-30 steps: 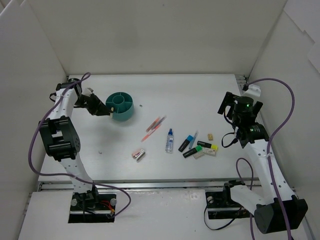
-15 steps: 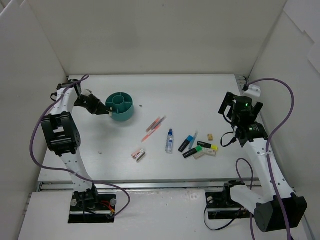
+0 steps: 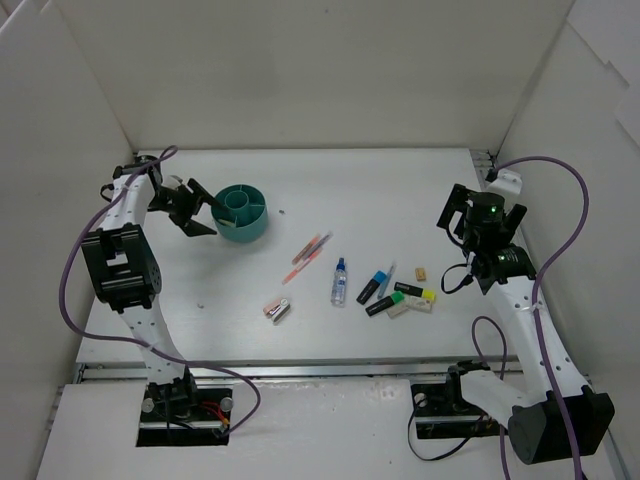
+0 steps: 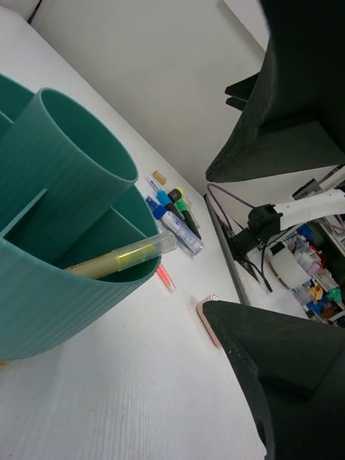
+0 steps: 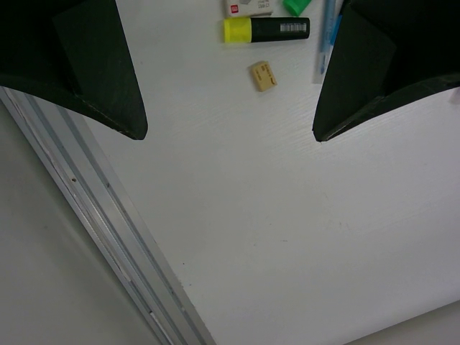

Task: Sort the stationery into containers
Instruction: Place the pen in the storage box, then pick up the pen from the center of the board.

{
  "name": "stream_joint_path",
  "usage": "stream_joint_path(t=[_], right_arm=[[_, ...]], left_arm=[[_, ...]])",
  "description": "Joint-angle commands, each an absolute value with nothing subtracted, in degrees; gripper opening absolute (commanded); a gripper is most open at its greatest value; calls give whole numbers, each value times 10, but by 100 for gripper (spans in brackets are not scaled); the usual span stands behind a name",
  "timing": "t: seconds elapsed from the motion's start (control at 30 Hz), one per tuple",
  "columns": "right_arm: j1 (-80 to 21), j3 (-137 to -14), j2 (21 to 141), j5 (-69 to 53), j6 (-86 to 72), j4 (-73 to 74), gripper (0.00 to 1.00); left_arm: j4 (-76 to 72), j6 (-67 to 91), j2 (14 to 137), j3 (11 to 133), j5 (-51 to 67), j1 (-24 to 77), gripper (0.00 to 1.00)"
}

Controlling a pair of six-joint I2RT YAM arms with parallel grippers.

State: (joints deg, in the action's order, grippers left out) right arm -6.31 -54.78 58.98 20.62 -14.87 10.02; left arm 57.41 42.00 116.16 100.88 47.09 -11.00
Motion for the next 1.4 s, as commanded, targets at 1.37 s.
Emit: stream_joint_path(t=[1.37], right_arm=[[-158, -537, 569, 122, -201, 195, 98]], left_arm=[[315, 1, 1180, 1053, -91, 354, 95]])
